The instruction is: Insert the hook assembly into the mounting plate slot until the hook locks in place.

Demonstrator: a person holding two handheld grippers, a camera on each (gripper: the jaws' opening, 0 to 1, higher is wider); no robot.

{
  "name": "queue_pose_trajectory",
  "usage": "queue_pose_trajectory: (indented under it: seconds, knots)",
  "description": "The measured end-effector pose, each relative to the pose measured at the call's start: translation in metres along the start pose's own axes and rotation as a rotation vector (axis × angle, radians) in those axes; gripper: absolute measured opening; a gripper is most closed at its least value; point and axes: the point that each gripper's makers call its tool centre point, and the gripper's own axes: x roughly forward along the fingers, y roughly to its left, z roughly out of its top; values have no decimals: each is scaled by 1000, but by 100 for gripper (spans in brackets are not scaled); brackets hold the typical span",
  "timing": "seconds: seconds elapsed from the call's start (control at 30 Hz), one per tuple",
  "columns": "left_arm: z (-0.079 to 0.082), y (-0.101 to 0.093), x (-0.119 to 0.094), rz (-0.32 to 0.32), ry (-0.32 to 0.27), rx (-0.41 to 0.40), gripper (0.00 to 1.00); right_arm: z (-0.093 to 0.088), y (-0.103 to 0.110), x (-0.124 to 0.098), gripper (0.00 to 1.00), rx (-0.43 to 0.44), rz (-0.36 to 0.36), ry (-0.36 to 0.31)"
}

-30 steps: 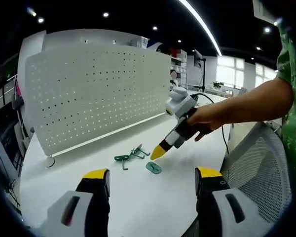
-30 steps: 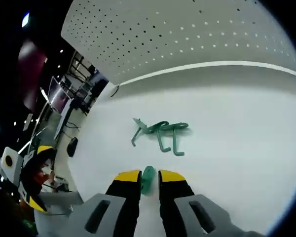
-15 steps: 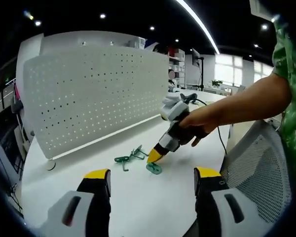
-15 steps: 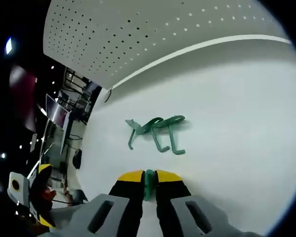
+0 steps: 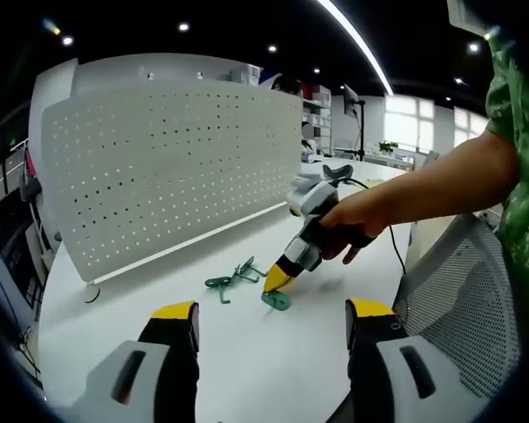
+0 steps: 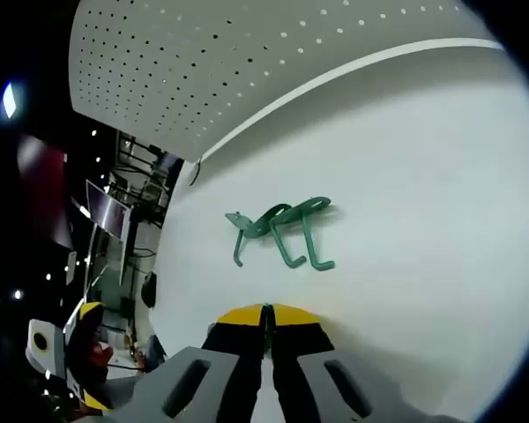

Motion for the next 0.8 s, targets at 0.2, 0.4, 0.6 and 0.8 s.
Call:
queue_pose_trajectory:
  seconds: [0.2,0.4,0.6,0.8]
  knots:
    - [-1,-2,1,-5,13,7,68,-3,-1,-5,0,3,2,-3]
    - [-2,-2,1,-8,16,11,68,-7,2,-9,0,3,11,-4]
    - [-2,-4,1,-14,21,16,67,-10,6,-12,0,-1,24,-3]
    - [-2,-5,1,-19,20,18,67,-13,9,-15,0,-12,27,-6]
